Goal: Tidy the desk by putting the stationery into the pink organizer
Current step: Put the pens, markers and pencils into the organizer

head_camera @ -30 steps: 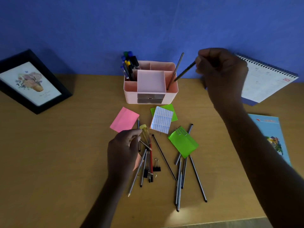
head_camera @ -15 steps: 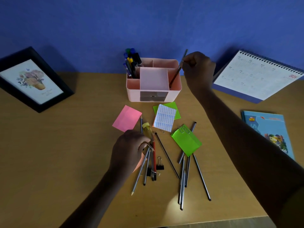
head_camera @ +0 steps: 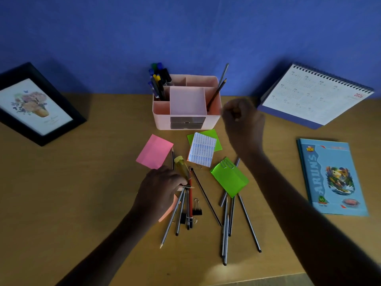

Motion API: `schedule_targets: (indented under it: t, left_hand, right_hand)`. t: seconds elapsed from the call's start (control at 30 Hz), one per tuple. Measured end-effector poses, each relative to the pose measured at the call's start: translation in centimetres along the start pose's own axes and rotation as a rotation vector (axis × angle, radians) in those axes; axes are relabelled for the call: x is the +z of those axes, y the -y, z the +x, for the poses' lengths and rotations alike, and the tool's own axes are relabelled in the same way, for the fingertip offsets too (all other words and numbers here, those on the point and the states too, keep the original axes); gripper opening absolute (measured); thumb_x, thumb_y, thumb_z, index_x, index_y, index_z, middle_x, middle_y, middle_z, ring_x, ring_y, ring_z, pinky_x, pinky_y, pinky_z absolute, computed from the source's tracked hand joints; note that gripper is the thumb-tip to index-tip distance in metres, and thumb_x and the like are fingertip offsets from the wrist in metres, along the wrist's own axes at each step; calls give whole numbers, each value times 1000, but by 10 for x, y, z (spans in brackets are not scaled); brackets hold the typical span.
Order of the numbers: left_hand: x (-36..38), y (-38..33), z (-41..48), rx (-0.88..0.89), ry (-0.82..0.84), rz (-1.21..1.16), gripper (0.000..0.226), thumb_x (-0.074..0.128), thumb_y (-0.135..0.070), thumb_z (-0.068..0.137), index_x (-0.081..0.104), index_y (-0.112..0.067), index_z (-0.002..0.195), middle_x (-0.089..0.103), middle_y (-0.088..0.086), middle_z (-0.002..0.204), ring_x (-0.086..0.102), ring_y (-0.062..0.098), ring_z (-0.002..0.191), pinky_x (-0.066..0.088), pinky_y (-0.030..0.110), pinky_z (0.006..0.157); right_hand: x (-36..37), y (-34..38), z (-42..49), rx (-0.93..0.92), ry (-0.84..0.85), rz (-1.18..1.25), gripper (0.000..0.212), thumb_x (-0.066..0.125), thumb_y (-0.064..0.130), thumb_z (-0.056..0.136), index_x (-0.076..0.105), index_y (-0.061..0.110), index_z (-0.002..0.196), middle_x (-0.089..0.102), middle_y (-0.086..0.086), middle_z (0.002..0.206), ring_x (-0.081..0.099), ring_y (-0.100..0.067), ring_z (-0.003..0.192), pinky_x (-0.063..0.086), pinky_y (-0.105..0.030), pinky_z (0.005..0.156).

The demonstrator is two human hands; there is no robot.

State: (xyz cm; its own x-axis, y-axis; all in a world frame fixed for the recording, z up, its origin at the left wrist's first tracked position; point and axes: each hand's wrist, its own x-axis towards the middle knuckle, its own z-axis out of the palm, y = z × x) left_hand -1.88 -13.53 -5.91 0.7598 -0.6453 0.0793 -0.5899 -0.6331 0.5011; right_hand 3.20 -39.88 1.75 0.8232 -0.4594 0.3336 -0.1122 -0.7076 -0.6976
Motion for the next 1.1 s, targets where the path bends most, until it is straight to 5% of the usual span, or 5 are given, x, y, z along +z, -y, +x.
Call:
schedule_targets:
  t: [0.37, 0.63, 0.8, 0.97, 1.1]
  left_hand:
    - [-52, -20, 15, -64, -252, -287, 56, 62, -1, 103, 53, -17, 156, 67, -2, 112, 64, 8, 98, 53, 18, 83]
    - [-102, -56, 92, -134, -613, -509, 28, 71, -11, 102, 68, -12, 130, 79, -5, 107, 77, 5, 97, 66, 33, 80]
    - [-105, -67, 156, -104, -752, -538, 20, 74, -13, 98, 71, -8, 117, 80, -2, 97, 78, 11, 89, 64, 37, 80]
    - [-91, -62, 207, -130, -671, -537, 24, 84, -19, 87, 77, -9, 108, 81, -5, 90, 77, 1, 84, 63, 35, 80]
    - [-72, -48, 225, -117, -518, -362, 13, 81, -25, 87, 82, -19, 97, 82, -9, 91, 76, 4, 82, 62, 38, 77]
  right_hand:
    - [-1, -17, -176, 78, 515, -279, 13, 61, 25, 93, 63, 17, 82, 63, -3, 77, 62, -29, 68, 48, -38, 55]
    - [4, 1, -201, -18, 481, -602, 29, 88, 4, 67, 65, 16, 81, 62, -4, 73, 63, -22, 56, 46, -32, 35]
    - [2, 11, -191, 69, 515, -601, 34, 93, 19, 61, 61, 20, 68, 59, -1, 62, 61, -20, 47, 40, -27, 35]
    - [-30, 27, -180, 98, 429, -574, 18, 62, 39, 78, 55, 24, 70, 60, 3, 55, 64, -21, 46, 29, -25, 44]
    - [-72, 30, -178, 201, 482, -322, 18, 50, 48, 101, 58, 32, 101, 72, 8, 90, 71, -19, 79, 52, -36, 62]
